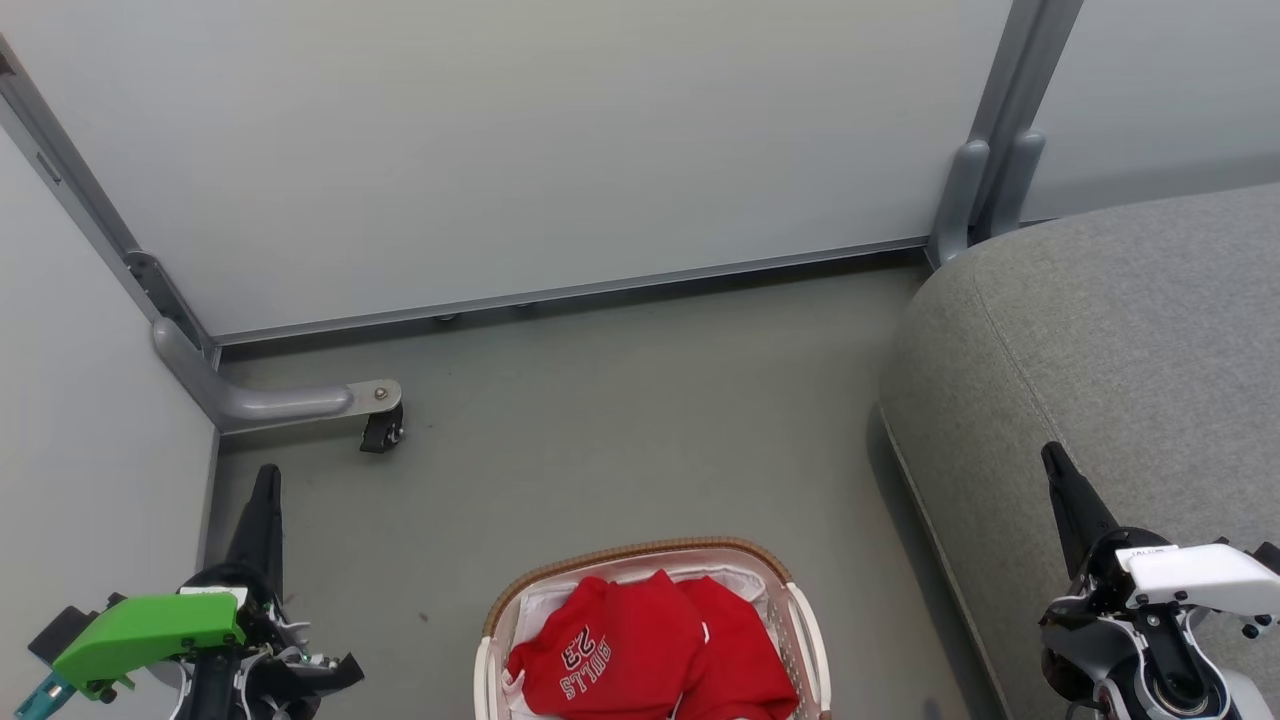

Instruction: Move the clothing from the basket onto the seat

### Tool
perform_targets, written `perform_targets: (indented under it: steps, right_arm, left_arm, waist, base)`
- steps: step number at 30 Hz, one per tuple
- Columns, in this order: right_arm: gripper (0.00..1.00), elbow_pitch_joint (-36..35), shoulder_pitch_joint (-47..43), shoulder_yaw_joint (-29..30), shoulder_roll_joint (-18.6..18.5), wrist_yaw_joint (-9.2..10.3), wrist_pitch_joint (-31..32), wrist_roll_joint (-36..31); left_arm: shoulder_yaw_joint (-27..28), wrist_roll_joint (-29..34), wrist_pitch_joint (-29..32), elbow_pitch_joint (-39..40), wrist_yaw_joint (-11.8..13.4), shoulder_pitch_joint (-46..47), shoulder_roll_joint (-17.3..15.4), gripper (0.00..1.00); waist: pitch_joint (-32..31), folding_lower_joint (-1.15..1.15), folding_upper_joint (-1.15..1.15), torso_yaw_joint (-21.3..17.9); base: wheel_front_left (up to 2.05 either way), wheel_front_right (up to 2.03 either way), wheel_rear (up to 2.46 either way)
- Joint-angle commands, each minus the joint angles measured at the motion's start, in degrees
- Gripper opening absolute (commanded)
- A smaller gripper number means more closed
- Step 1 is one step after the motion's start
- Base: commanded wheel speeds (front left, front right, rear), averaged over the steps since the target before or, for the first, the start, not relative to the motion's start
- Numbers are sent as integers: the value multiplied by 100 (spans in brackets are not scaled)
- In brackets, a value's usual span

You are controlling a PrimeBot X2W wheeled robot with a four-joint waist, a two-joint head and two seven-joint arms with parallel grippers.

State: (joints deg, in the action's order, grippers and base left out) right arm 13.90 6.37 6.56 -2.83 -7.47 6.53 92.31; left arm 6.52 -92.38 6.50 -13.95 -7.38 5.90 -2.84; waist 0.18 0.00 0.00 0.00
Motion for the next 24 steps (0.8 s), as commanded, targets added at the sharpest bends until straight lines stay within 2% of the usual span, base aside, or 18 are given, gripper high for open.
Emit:
perform_targets:
  steps: [1,5,6,15,24]
  right_arm:
    - [0,6,-45,14,-14,-4,6,-24]
    - [0,6,-45,15,-14,-4,6,-24]
    - [100,14,0,-2,4,0,-2,-4]
    - [100,63,46,-164,-34,0,-221,-355]
    - [100,52,108,-219,-46,-1,-463,-1322]
  left_arm:
    - [16,44,16,-3,-22,61,-10,0]
    - [15,39,17,-3,-22,61,-10,0]
    - [-2,8,-4,-13,1,-6,3,100]
    - [-67,266,-221,-144,4,-25,-23,100]
    - [-36,1260,-463,-126,1,-17,-27,100]
  waist:
    - [0,0,0,0]
    - [0,0,0,0]
    - [0,0,0,0]
    - [9,0,0,4]
    - [25,0,0,11]
  base:
    - [0,0,0]
    - [0,0,0]
    - [0,0,0]
    - [0,0,0]
    - [0,0,0]
